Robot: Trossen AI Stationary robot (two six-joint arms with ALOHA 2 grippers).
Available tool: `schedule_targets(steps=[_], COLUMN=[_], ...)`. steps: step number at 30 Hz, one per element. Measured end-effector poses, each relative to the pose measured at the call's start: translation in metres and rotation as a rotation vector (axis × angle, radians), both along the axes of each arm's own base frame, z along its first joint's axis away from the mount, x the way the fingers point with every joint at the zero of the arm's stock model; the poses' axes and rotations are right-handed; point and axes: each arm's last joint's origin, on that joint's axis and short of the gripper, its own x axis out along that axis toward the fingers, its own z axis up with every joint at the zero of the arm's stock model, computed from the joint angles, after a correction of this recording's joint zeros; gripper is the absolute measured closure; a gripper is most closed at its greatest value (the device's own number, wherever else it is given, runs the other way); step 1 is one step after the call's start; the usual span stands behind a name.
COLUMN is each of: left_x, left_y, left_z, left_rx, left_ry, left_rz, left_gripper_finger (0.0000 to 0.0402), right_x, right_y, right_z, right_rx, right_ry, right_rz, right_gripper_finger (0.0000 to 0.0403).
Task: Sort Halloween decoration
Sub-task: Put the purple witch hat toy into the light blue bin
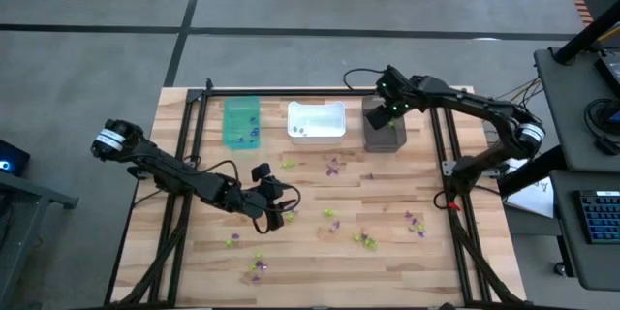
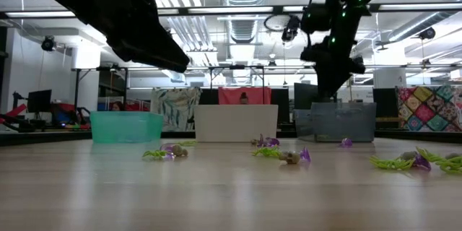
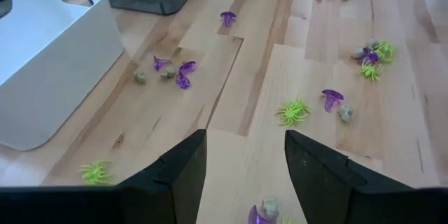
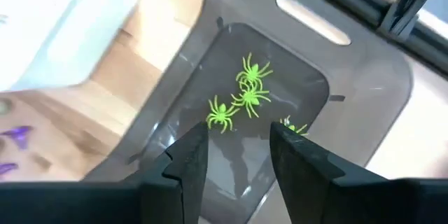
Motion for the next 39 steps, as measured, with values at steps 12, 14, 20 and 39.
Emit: schedule_targets(steps=[12,14,20,39], left_x=[-0.005,-0.004,-0.006,-0.080], left_y=[-0.008,-0.011,-0.025,-0.079], left_z=[-0.006,-0.001,0.020,0.004], left_rx=[-0.384,-0.487,-0.636,-0.197], left_ry=[0.151,0.198,0.419,0.773], left_rz=[-0.125,-0.118,-0.101,-0.103], left_gripper_finger=[0.0226,0.0226,0.0226,0.0239], right_x=[0.008,0.014,0.032,0.049], right_y=[0.077,0.095,0.148,0.225], right_z=[0.045,0.046,0.039,0.029], right_rx=[-0.032,-0.031,-0.100,-0.245], right_ry=[-0.196,-0.211,-0.233,-0.373], right_rz=[0.239,0.306,0.446,0.645], right_gripper_finger=[0.0260,0.0265,0.0273,0.0275])
